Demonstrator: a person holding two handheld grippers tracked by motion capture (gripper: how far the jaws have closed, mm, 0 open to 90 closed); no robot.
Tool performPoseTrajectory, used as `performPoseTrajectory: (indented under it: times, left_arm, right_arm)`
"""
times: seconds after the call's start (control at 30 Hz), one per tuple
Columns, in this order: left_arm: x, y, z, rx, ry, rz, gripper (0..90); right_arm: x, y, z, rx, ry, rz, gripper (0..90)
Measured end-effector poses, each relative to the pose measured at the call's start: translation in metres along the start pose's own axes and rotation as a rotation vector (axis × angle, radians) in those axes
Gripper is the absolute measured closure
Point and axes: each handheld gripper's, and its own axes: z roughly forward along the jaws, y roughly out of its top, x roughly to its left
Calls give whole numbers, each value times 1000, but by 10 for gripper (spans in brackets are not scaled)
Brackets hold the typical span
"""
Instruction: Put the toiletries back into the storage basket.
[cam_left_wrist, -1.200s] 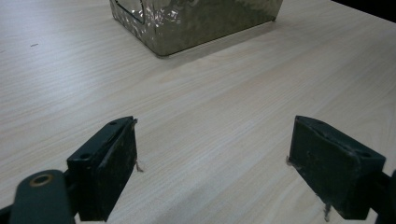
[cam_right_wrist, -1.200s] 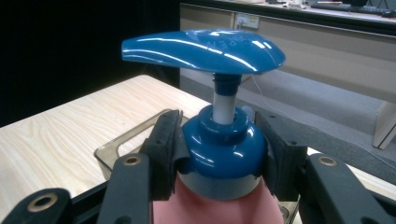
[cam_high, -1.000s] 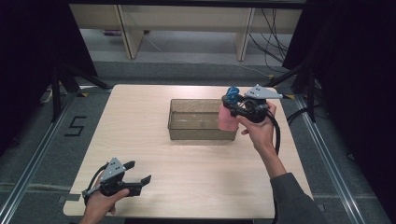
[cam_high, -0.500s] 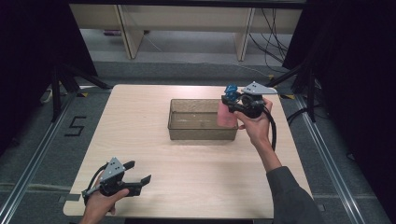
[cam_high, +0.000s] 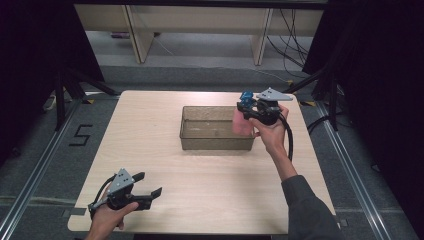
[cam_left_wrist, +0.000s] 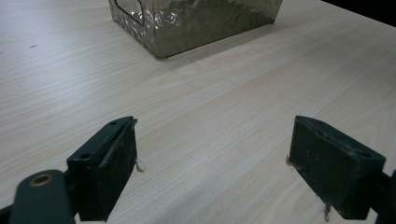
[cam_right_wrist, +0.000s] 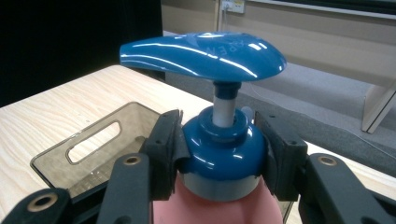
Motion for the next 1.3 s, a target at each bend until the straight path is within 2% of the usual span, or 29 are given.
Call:
performPoseTrajectory:
  times: [0.03,0.07,0.13,0.17,0.2,0.27,0.33,0.37,0.43,0.57,0.67,0.7,0.77,0.8,0.83,0.97,1.0,1.13,1.17,1.2,1.27,1.3]
  left_arm:
    - [0,0,0,2,-2,0,147]
    - [0,0,0,2,-3,1,147]
    - [1,0,1,1,-11,2,147]
    - [0,0,1,0,-11,0,147]
    - [0,0,1,1,-9,1,147]
    - [0,0,1,0,-8,1,147]
    - [0,0,1,0,-7,2,147]
    - [0,0,1,0,-8,-1,147]
    - [0,0,0,1,-6,-1,147]
    - [0,0,1,0,-8,0,147]
    - [0,0,1,0,-6,0,147]
    - [1,0,1,-1,-8,0,147]
    - [0,0,0,2,-1,-1,147]
    - [0,0,0,3,-3,0,147]
    - [1,0,0,-2,-7,0,147]
    - [1,0,0,2,-1,1,147]
    - [0,0,0,4,2,1,147]
    - [0,0,0,0,-5,-1,147]
    - [0,0,1,0,-6,-1,147]
    - [1,0,1,-2,-7,0,147]
    - [1,0,1,-1,-7,0,147]
    - [1,0,1,-2,-7,0,147]
  right_arm:
    - [-1,0,0,0,-3,-5,537]
    - [1,-1,1,3,-7,11,537]
    - [1,-2,3,-5,5,8,537]
    - [0,-2,3,0,11,-6,537]
    - [0,-2,3,-7,-5,-13,537]
    - [1,-2,3,1,8,-5,537]
    - [1,-4,5,-13,15,1,537]
    - [1,-5,5,-13,0,0,537]
    - [1,-7,5,-10,17,3,537]
    - [2,-11,6,5,3,25,537]
    - [0,-12,7,12,8,11,537]
    - [1,-14,7,8,10,28,537]
    - [0,-15,7,2,0,21,537]
    - [-2,-15,7,-3,-11,2,538]
    - [0,-16,7,6,3,34,537]
    - [-3,-18,7,3,-11,8,537]
    - [-1,-19,7,9,-12,36,537]
    - [-3,-21,8,2,-8,15,537]
    - [0,-22,6,31,-5,54,537]
    - [-3,-22,7,22,-6,20,537]
    - [-3,-25,8,0,-9,33,537]
    - [-5,-26,8,13,-9,24,537]
